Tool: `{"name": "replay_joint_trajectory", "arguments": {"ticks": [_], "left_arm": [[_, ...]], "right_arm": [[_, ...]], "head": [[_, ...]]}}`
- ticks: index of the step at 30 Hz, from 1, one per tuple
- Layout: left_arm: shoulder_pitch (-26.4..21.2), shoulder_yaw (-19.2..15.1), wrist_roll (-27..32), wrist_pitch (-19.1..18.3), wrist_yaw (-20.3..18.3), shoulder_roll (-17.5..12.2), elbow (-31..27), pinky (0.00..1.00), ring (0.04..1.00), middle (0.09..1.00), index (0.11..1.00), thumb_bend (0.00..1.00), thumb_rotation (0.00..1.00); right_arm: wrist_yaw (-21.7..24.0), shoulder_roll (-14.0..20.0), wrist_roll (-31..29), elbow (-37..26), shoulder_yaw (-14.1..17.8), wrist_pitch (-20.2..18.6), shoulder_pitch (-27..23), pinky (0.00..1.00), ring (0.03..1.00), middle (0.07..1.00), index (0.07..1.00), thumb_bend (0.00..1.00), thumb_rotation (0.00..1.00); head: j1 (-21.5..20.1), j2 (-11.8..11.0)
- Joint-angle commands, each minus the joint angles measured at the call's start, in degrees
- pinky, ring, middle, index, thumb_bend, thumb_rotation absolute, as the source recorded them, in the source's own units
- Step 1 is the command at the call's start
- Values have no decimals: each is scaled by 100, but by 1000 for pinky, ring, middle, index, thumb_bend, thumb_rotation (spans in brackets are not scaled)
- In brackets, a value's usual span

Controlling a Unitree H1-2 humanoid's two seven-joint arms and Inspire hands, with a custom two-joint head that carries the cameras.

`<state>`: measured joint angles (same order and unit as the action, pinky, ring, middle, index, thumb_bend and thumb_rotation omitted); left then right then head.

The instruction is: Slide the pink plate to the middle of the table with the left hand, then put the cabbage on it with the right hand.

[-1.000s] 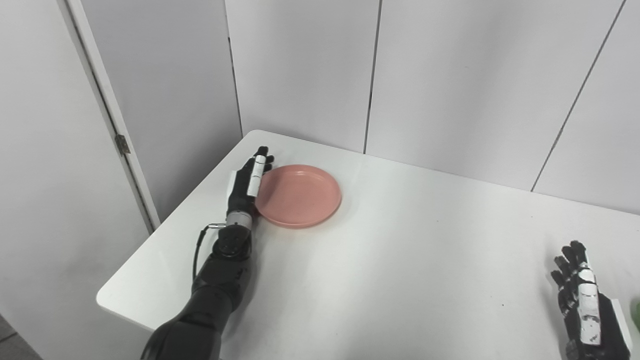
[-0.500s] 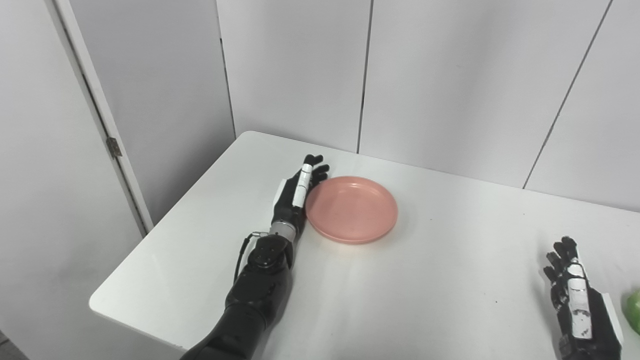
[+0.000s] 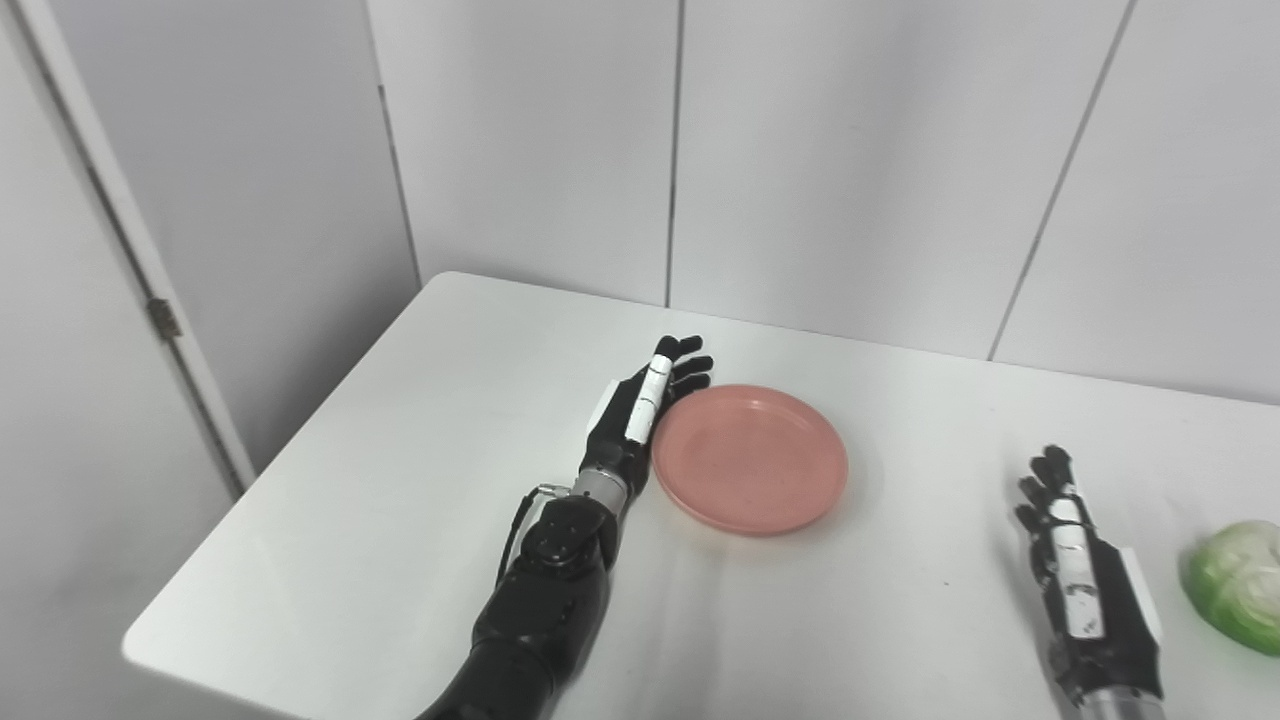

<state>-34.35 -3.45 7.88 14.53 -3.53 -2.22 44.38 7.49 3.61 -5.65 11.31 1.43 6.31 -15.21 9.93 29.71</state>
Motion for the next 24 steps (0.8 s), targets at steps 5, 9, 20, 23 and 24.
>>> {"name": "replay_joint_trajectory", "arguments": {"ticks": [5, 9, 20, 23, 24], "left_arm": [[2, 129, -79, 123, -213, 127, 15, 908, 825, 817, 817, 786, 1000], [74, 165, -32, -66, -327, 223, -190, 929, 835, 820, 818, 773, 1000], [441, 207, 155, -574, -681, 350, -745, 949, 867, 844, 840, 793, 1000], [532, 198, 198, -538, -725, 355, -794, 945, 864, 846, 844, 780, 1000], [551, 199, 213, -525, -733, 355, -793, 961, 870, 851, 850, 776, 1000]], "right_arm": [[-203, -213, 120, -28, -56, 194, -114, 1000, 1000, 1000, 1000, 664, 928], [-274, -292, 236, 77, -112, 300, -178, 1000, 1000, 1000, 1000, 661, 912], [-586, -599, 496, -41, -262, 89, -308, 1000, 1000, 1000, 1000, 691, 886], [-498, -579, 277, -228, -211, -43, -343, 1000, 1000, 1000, 1000, 693, 898], [-445, -572, 137, -341, -176, -164, -350, 1000, 999, 1000, 1000, 719, 895]], "head": [[-526, 149], [-999, 252], [-1917, 394], [-2180, 330], [-2180, 330]]}}
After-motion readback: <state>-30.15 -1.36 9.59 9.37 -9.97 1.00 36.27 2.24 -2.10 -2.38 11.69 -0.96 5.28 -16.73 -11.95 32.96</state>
